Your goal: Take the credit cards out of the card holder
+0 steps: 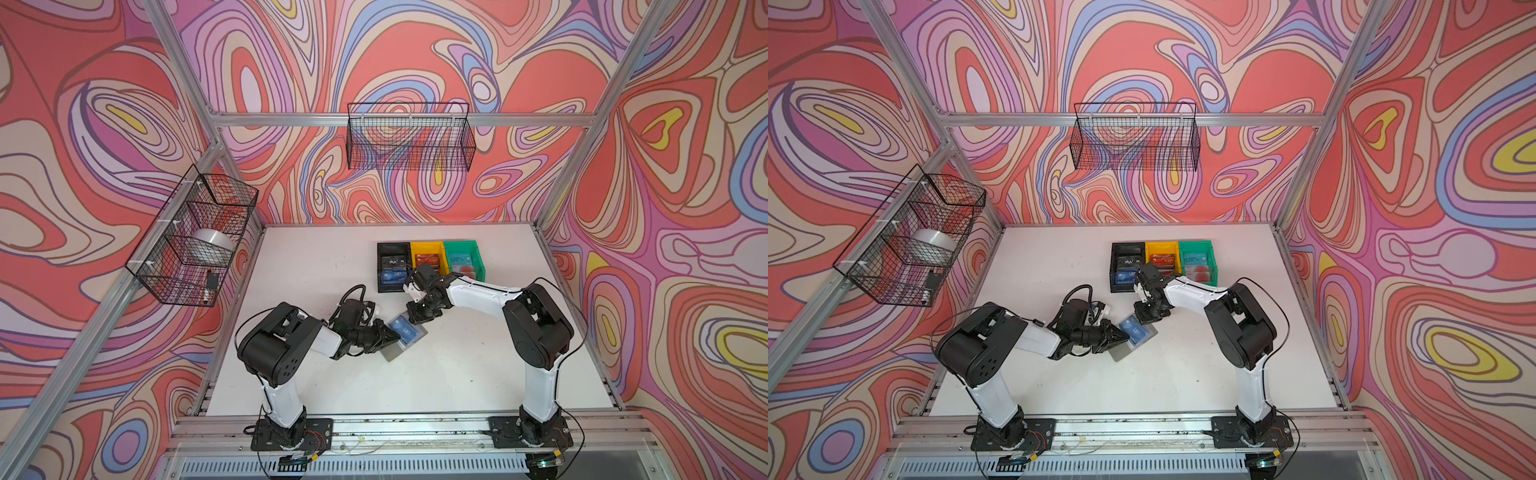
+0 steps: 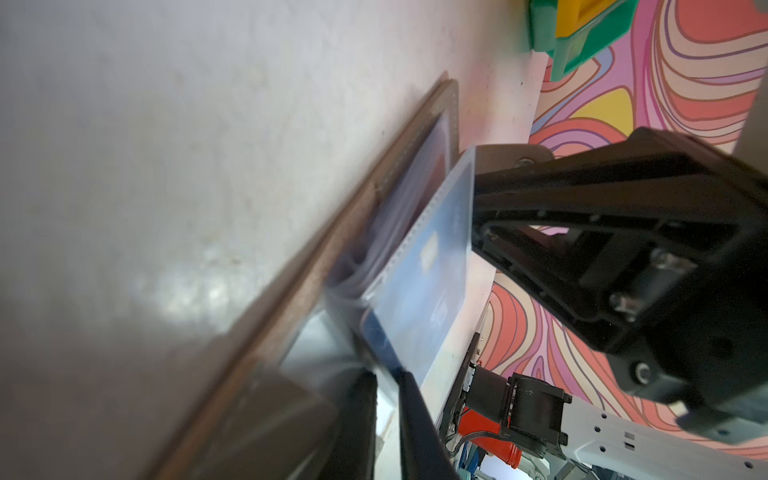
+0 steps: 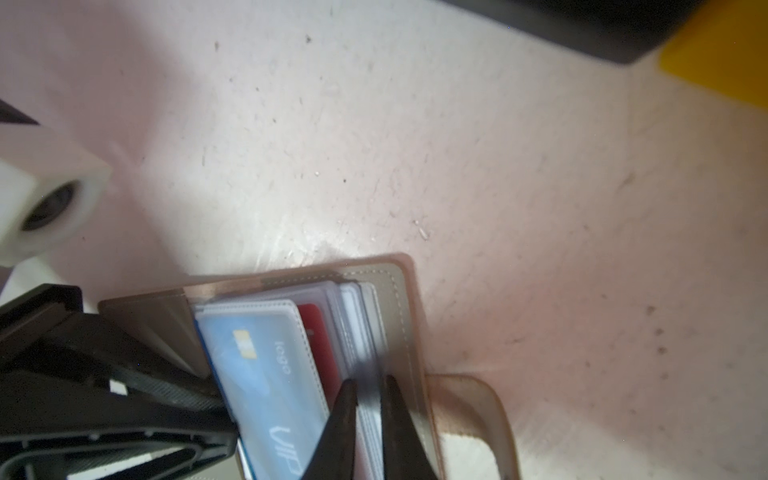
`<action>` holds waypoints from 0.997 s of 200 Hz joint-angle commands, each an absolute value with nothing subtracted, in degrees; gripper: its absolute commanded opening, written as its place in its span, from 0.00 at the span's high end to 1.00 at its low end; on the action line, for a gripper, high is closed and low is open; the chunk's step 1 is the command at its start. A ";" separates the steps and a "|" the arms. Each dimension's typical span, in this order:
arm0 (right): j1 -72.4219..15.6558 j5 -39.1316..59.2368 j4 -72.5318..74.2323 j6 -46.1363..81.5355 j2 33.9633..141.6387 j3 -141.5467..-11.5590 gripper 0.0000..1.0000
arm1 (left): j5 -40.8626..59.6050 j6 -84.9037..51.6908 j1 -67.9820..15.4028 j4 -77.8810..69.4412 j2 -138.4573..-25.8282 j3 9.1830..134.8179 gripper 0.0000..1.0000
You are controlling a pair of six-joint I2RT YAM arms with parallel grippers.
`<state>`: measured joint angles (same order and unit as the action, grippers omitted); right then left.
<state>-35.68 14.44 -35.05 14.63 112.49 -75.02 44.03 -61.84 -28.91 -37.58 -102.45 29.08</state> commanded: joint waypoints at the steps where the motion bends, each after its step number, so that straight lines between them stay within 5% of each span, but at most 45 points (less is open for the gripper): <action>1: -36.14 14.94 -35.47 15.02 112.29 -73.45 0.85 | 42.54 -62.82 -29.36 -37.26 -104.33 28.77 0.84; 199: -37.35 11.09 -37.71 13.54 106.75 -74.67 0.86 | 42.77 -61.42 -29.36 -35.07 -102.92 28.92 0.84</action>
<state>-37.17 11.42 -36.69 14.17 106.45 -74.35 44.07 -61.73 -28.93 -37.58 -102.48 29.08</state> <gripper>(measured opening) 0.143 0.156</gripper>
